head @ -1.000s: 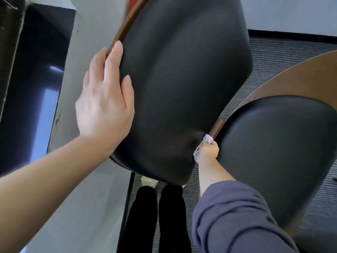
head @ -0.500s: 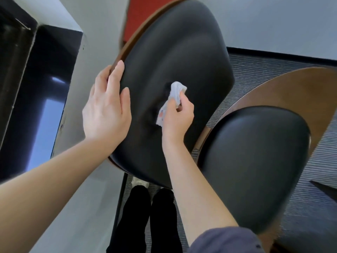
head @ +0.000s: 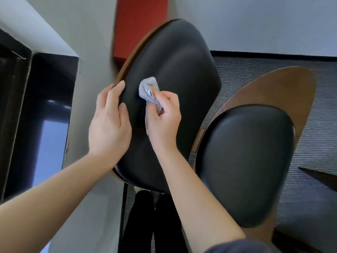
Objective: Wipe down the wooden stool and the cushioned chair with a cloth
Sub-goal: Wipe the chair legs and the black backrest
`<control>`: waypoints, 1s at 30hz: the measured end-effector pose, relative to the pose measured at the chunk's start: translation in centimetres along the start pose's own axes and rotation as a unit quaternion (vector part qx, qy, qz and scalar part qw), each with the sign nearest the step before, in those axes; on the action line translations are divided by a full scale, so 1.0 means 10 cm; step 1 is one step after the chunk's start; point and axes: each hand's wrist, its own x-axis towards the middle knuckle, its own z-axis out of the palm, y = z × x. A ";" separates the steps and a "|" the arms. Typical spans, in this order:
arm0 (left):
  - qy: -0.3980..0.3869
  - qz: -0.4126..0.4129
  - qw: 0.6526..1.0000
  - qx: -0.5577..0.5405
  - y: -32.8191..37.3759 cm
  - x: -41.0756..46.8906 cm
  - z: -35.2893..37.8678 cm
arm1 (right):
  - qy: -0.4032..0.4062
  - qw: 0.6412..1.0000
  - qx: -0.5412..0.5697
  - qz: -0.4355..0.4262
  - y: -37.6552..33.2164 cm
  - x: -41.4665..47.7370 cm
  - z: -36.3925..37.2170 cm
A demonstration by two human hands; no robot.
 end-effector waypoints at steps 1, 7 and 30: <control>-0.014 0.007 1.000 0.006 0.02 0.05 -0.02 | 0.011 1.000 -0.004 -0.002 0.01 0.13 0.01; -0.075 0.067 0.995 -0.003 0.15 0.71 -0.01 | 0.070 0.997 -0.014 0.017 0.04 1.09 -0.02; -0.101 0.097 0.989 0.046 0.36 1.03 0.07 | 0.006 0.997 -0.019 -0.074 0.26 0.56 -0.11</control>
